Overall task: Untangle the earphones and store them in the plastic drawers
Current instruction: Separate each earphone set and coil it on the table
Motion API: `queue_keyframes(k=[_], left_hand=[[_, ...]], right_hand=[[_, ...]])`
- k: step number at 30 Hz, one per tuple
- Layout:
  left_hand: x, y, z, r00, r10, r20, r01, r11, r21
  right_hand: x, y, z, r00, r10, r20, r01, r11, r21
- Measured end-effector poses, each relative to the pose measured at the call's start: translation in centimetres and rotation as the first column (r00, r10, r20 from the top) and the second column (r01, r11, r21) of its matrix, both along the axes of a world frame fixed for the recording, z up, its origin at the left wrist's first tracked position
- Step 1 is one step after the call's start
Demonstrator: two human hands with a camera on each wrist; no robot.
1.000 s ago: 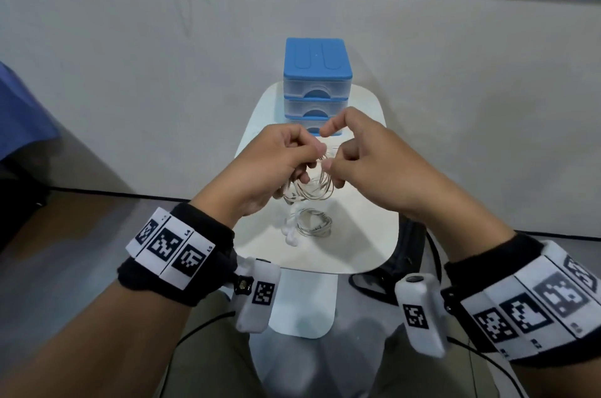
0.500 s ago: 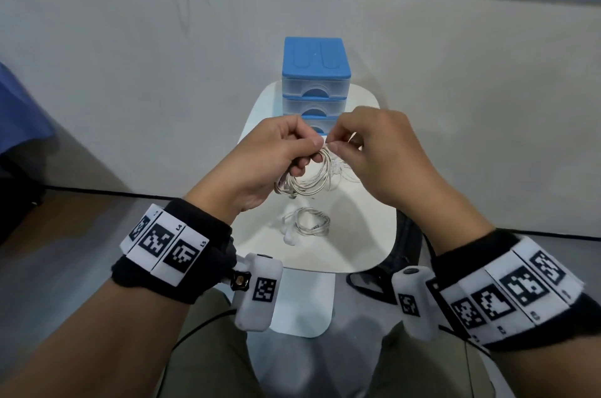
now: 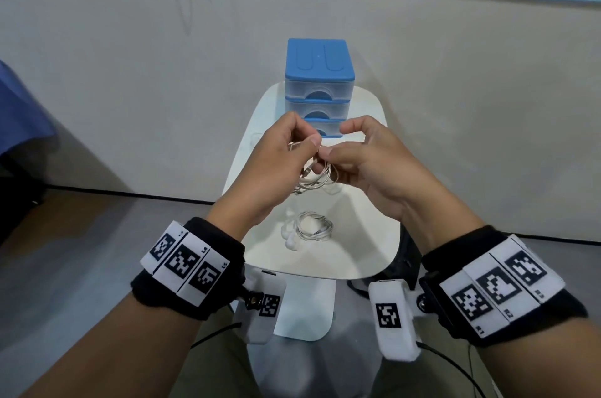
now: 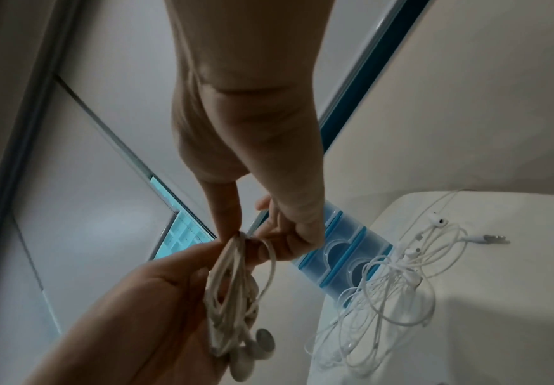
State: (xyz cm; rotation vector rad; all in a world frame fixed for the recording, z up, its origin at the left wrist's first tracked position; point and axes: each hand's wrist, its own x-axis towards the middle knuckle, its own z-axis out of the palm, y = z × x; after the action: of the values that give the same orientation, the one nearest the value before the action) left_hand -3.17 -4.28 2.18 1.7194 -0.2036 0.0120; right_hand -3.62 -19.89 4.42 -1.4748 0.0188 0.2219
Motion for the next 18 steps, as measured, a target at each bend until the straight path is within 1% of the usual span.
queue_keyframes(k=[3, 6, 7, 9, 11, 12, 13, 14, 15, 16, 18], left_hand=[[0.2, 0.1, -0.2, 0.996, -0.069, -0.055, 0.066, 0.996, -0.059], [0.5, 0.9, -0.3, 0.983, -0.179, -0.041, 0.177, 0.983, -0.05], [0.6, 1.1, -0.3, 0.977, -0.207, -0.041, 0.205, 0.978, -0.044], [0.6, 1.4, -0.3, 0.975, -0.218, -0.044, 0.216, 0.976, -0.043], [0.7, 1.4, -0.2, 0.979, -0.201, -0.03, 0.201, 0.98, -0.013], [0.7, 1.4, -0.2, 0.982, -0.185, -0.023, 0.186, 0.983, 0.01], [0.8, 1.5, -0.1, 0.986, -0.165, -0.021, 0.166, 0.986, 0.032], [0.9, 1.5, 0.0, 0.99, -0.142, -0.024, 0.143, 0.989, 0.049], [1.0, 1.5, 0.0, 0.992, -0.119, -0.03, 0.121, 0.991, 0.06], [1.1, 1.5, 0.0, 0.994, -0.1, -0.038, 0.102, 0.993, 0.063], [1.4, 1.3, -0.2, 0.995, -0.077, -0.057, 0.081, 0.995, 0.062]], right_hand=[[0.3, -0.2, 0.3, 0.991, 0.047, -0.127, -0.03, 0.991, 0.132], [0.4, -0.7, 0.3, 0.974, 0.092, -0.207, -0.04, 0.969, 0.244], [0.5, -0.8, 0.2, 0.971, 0.101, -0.215, -0.043, 0.964, 0.261], [0.4, -0.7, 0.1, 0.976, 0.114, -0.184, -0.076, 0.976, 0.205], [0.5, -0.5, 0.1, 0.986, 0.122, -0.114, -0.114, 0.991, 0.075], [0.5, -0.5, 0.2, 0.991, 0.117, -0.059, -0.119, 0.993, -0.022], [0.6, -0.5, 0.3, 0.993, 0.113, 0.018, -0.109, 0.981, -0.163], [0.6, -0.6, 0.5, 0.987, 0.122, 0.107, -0.08, 0.938, -0.336], [0.7, -0.8, 0.7, 0.971, 0.153, 0.185, -0.041, 0.864, -0.502], [0.7, -0.9, 0.8, 0.951, 0.196, 0.241, 0.001, 0.774, -0.633], [0.7, -0.8, 1.0, 0.907, 0.286, 0.308, 0.072, 0.616, -0.785]])
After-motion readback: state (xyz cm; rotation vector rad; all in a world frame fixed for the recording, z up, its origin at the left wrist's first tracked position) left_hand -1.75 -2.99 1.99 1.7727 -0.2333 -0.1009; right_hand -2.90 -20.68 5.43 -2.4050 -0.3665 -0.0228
